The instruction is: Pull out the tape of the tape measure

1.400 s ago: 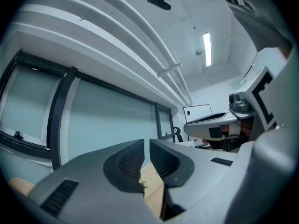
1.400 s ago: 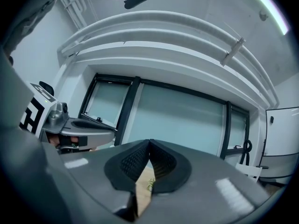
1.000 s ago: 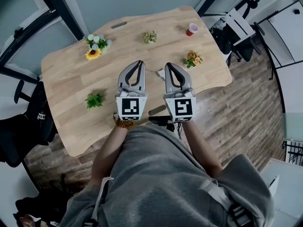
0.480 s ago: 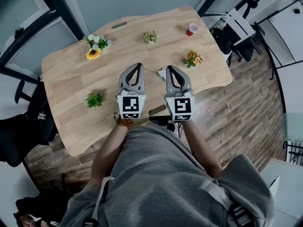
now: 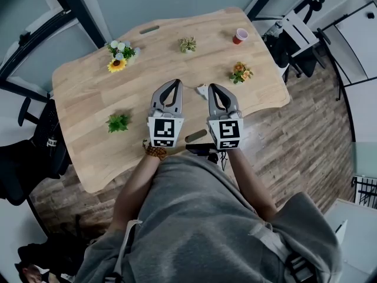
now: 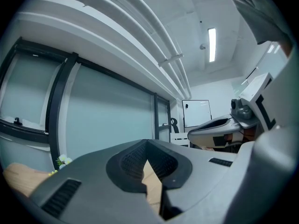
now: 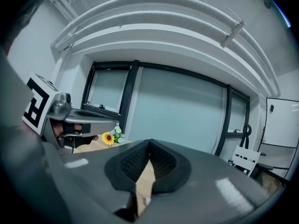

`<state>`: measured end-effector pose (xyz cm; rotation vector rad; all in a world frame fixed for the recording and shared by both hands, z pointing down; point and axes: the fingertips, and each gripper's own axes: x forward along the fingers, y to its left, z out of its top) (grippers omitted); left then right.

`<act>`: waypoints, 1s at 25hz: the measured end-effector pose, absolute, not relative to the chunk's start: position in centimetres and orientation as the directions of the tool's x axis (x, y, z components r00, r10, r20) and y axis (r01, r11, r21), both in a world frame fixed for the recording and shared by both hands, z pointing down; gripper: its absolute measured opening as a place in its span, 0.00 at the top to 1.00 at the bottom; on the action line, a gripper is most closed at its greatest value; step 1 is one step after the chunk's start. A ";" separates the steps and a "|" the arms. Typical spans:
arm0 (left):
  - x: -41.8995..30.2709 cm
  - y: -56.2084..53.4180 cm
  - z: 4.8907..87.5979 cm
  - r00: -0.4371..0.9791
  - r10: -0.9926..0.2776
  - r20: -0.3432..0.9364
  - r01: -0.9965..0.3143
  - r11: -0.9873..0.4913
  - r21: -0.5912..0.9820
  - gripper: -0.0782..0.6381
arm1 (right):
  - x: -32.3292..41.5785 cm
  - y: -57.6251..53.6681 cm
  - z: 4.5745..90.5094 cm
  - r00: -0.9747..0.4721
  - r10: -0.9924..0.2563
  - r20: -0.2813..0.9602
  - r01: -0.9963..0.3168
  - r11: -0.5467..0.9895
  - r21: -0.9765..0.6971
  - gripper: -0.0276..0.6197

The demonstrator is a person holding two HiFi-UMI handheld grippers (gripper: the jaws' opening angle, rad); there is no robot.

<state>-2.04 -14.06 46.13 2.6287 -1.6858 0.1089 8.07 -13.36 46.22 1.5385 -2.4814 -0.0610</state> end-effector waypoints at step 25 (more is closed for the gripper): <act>-2.5 -14.4 47.6 0.409 -0.907 0.101 -0.912 -0.410 0.007 0.88 | 9.4 -14.6 49.5 -0.417 -0.878 0.236 -0.877 0.457 0.148 0.94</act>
